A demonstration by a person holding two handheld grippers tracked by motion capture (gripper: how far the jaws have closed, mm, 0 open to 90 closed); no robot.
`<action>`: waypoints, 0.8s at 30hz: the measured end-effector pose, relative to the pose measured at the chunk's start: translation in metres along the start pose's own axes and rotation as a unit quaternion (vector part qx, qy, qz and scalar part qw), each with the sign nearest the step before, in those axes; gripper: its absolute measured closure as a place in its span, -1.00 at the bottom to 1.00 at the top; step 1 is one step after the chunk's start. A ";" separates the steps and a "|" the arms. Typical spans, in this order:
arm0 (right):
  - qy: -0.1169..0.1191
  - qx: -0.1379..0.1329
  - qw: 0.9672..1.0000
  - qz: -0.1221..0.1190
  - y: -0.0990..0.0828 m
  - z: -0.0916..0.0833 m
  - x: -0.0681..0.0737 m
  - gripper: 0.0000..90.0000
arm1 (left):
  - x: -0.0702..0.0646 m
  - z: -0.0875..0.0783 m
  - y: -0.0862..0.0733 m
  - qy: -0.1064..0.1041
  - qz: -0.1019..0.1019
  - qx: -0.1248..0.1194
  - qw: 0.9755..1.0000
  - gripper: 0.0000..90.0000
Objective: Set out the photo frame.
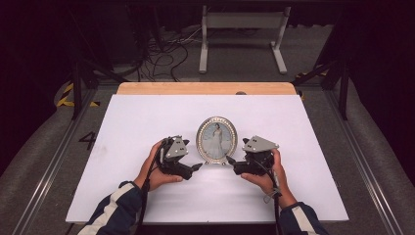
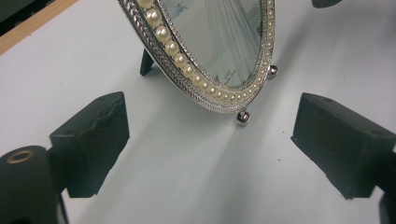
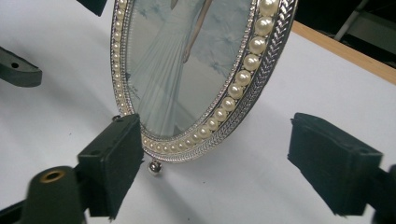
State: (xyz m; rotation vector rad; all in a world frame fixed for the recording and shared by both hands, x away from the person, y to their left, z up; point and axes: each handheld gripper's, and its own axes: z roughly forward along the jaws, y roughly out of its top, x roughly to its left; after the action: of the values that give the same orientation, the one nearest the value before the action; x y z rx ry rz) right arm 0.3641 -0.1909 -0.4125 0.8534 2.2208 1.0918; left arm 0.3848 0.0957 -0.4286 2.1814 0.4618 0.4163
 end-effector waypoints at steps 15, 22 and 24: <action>0.000 0.006 1.000 -0.022 -0.009 -0.003 0.004 -0.63 | -0.001 -0.013 -0.014 0.009 0.014 0.007 1.000 -0.84; -0.005 0.012 1.000 -0.028 -0.014 -0.004 0.004 -0.64 | -0.001 -0.020 -0.023 0.011 0.020 0.018 1.000 -0.84; -0.009 0.015 0.999 -0.033 -0.015 -0.005 0.005 -0.64 | -0.001 -0.022 -0.025 0.011 0.020 0.016 1.000 -0.84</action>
State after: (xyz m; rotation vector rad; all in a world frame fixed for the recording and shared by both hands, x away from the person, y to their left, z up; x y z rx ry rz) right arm 0.3530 -0.1973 -0.4233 0.7930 2.2397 1.0201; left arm 0.3698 0.1248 -0.4362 2.2214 0.4410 0.4587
